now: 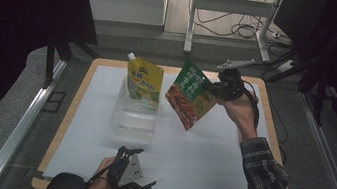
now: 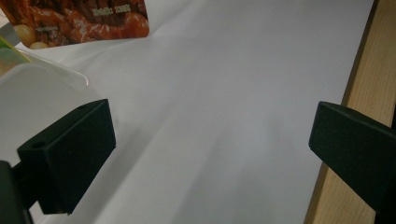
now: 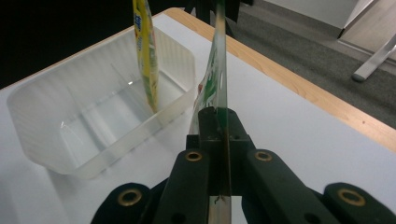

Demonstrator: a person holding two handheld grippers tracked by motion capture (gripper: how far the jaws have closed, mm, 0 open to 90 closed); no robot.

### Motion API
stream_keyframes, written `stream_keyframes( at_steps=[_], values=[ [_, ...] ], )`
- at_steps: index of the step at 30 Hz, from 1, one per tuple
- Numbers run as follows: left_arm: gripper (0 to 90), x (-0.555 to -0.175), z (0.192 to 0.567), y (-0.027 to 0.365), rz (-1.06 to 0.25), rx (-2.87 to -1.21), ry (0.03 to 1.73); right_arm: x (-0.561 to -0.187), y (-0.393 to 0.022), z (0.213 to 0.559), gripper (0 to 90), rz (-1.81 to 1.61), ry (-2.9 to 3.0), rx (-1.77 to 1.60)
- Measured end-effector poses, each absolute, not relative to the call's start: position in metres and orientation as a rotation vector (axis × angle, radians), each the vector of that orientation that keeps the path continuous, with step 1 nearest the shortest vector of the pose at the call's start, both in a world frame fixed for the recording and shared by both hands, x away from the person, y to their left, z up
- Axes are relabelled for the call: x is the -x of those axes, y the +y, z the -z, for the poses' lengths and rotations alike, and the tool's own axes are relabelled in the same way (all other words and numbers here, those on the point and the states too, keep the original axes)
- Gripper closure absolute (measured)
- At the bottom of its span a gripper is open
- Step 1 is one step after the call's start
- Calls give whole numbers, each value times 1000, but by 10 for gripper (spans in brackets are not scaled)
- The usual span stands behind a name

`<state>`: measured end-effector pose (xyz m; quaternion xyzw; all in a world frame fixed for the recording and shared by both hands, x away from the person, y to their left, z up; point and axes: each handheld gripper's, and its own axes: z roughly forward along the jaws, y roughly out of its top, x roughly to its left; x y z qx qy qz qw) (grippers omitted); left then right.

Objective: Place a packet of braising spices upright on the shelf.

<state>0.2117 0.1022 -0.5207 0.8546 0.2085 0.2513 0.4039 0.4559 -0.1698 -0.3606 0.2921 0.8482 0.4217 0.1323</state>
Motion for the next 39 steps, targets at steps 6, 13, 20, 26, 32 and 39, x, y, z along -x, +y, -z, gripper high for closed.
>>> stream_keyframes(
  at_steps=[6,13,20,26,32,39],
  values=[
    [3,-211,520,102,-636,-2154,525,-449,-167,353,892,-1220,2456,-817],
    [2,-211,520,102,-638,-2152,523,-443,-171,346,892,-1238,2445,-813],
    [2,-211,520,102,-639,-2152,521,-435,-175,338,892,-1264,2452,-792],
    [3,-211,520,101,-642,-2152,519,-429,-174,333,892,-1282,2466,-773],
    [3,-211,520,101,-640,-2147,522,-424,-173,330,892,-1296,2482,-761],
    [3,-211,520,100,-639,-2146,521,-418,-172,327,892,-1315,2514,-732]
  ],
)
